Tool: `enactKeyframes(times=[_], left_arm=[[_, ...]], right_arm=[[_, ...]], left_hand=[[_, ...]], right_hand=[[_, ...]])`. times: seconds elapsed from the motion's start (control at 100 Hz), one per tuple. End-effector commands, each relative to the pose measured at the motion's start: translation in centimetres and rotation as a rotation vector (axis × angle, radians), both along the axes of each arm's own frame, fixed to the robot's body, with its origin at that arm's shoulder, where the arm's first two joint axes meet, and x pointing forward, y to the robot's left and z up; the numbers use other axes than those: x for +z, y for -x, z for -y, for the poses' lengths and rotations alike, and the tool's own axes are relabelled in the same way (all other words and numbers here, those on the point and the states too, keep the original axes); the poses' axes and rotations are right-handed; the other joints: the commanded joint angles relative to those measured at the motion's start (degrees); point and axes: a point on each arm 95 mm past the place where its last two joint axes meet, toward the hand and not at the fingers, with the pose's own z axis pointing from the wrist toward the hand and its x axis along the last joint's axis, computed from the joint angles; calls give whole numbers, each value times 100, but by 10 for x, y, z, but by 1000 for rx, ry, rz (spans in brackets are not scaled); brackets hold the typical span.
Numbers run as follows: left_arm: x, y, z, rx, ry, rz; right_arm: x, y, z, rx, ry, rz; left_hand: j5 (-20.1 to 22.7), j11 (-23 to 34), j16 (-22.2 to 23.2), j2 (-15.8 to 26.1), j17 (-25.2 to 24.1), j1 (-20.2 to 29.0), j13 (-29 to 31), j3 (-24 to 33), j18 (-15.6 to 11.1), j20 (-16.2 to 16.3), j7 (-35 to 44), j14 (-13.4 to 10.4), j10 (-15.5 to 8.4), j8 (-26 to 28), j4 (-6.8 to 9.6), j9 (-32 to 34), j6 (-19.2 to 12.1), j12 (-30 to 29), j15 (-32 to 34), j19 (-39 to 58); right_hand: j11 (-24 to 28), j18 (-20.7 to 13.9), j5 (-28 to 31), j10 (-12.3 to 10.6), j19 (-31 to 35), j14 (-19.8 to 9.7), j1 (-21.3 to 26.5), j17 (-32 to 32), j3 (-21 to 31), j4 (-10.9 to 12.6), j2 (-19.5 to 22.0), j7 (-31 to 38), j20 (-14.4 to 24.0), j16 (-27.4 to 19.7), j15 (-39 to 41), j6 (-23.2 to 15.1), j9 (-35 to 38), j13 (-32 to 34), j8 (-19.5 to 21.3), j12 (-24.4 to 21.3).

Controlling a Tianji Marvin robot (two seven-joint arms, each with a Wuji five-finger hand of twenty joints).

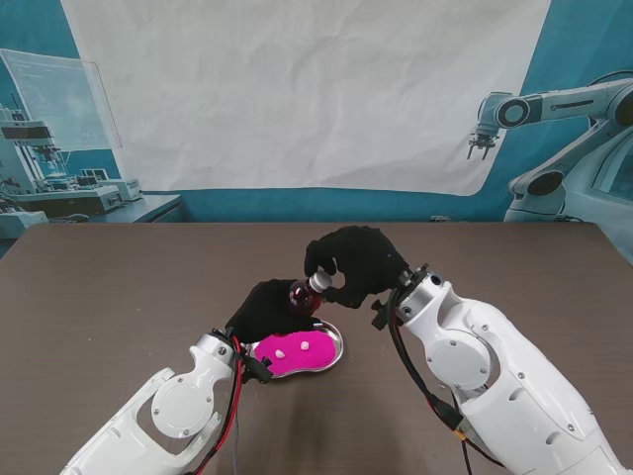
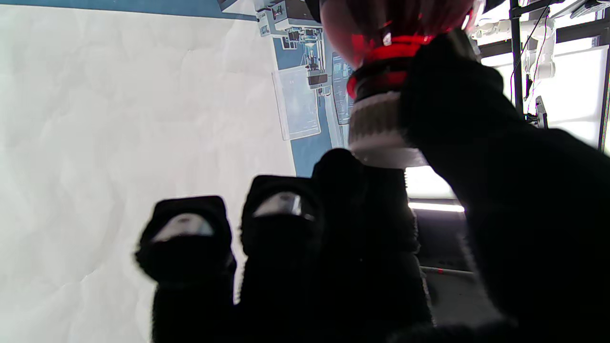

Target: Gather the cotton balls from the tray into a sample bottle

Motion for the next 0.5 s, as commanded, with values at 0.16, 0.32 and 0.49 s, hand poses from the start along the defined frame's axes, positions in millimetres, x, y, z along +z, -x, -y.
enactKeyframes(times=[0.16, 0.32, 0.49], left_arm=[[1, 0, 3, -12, 4, -8], [0, 0, 3, -10, 1, -11], [0, 0, 4, -13, 2, -13]], right_arm=[[3, 2, -2, 13, 24, 19], [9, 3, 0, 2, -5, 17], [12, 5, 1, -5, -7, 24]], left_hand=[[873, 148, 299, 2654, -108, 1614, 285, 2055, -538, 213, 1244, 204, -128, 92, 53, 427, -673, 109, 775, 546], [867, 150, 300, 2647, -109, 1617, 290, 2059, -537, 215, 1246, 205, -122, 94, 53, 425, -670, 114, 778, 545], [867, 148, 299, 2653, -106, 1614, 289, 2059, -547, 216, 1244, 211, -126, 94, 51, 427, -672, 114, 777, 547]], right_hand=[[-583, -247, 371, -434, 32, -98, -96, 202, 431, 57, 600, 1251, -103, 16, 69, -1002, 292, 259, 601, -365], [-562, -212, 293, -347, 28, -90, -82, 174, 477, 78, 682, 1296, -102, 36, 99, -914, 251, 262, 702, -319], [-528, -194, 258, -315, 38, -93, -99, 173, 491, 80, 710, 1319, -88, 45, 124, -887, 235, 263, 748, -307]])
